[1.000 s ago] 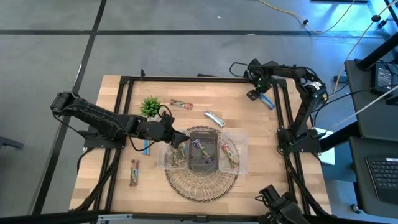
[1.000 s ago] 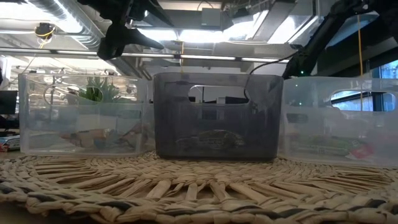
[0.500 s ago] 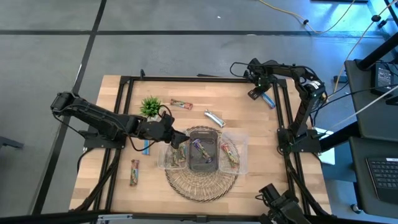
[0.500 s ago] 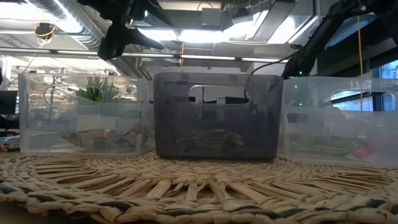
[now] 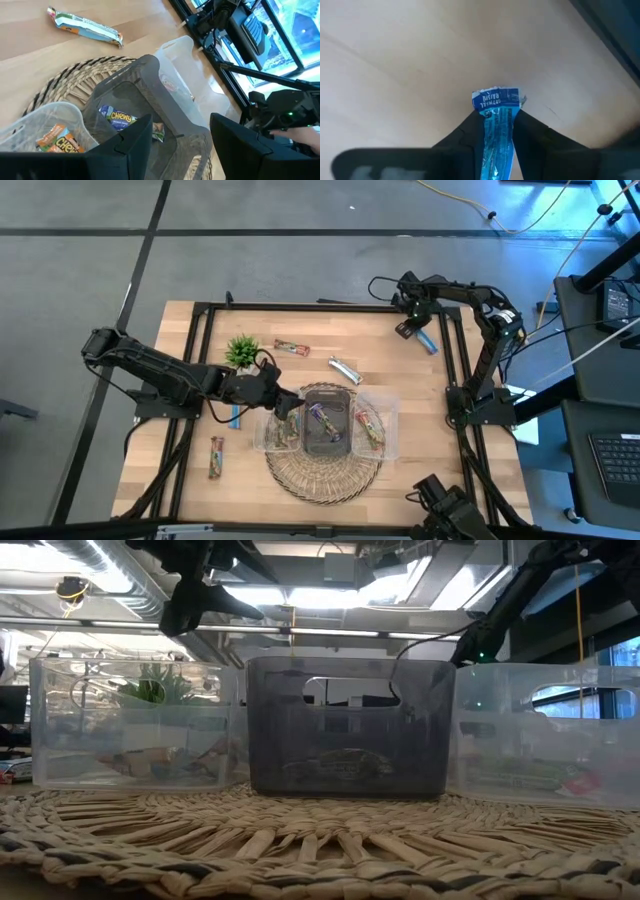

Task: Pick and place Granola Bars by type
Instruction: Put the blue granola bar into the black bin

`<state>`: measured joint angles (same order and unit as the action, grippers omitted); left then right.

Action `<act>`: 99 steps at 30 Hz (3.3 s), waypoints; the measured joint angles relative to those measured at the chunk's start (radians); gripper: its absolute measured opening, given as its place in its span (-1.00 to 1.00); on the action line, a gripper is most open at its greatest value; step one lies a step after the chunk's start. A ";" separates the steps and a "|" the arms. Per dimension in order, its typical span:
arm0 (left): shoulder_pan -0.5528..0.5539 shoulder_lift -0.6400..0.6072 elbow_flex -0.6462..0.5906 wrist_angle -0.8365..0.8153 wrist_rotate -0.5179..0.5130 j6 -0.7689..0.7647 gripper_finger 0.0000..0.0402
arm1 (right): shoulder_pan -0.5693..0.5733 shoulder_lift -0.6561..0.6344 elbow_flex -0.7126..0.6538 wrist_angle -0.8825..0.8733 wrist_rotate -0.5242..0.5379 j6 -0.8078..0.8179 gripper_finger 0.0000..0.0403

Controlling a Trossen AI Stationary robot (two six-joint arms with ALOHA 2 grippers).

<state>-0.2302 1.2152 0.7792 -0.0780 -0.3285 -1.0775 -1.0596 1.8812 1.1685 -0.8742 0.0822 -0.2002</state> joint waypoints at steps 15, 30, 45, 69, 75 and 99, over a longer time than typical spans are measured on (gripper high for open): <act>0.000 0.000 0.000 0.000 -0.033 0.036 -0.05 | 0.072 -0.001 0.178 -0.014 -0.236 -0.021 -0.55; 0.031 0.090 0.000 0.148 -0.199 0.351 -0.05 | 0.351 -0.148 0.409 0.152 -0.735 0.108 -0.55; 0.049 0.190 0.000 0.727 -0.039 1.029 -0.05 | 0.860 -0.483 0.429 0.578 -0.590 0.225 -0.54; 0.049 0.191 0.000 0.842 -0.017 1.065 -0.05 | 1.104 -0.320 0.428 0.629 -0.203 0.139 -0.54; 0.049 0.187 0.000 0.869 0.017 1.065 -0.05 | 1.104 -0.316 0.427 0.499 -0.182 0.135 -0.54; 0.049 0.185 0.000 0.848 0.006 1.062 -0.69 | 1.111 -0.317 0.427 0.433 -0.154 0.139 -0.54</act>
<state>-0.1814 1.4002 0.7788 0.7704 -0.3229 -0.0151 0.0513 1.5642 1.5959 -0.4412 -0.0723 -0.0612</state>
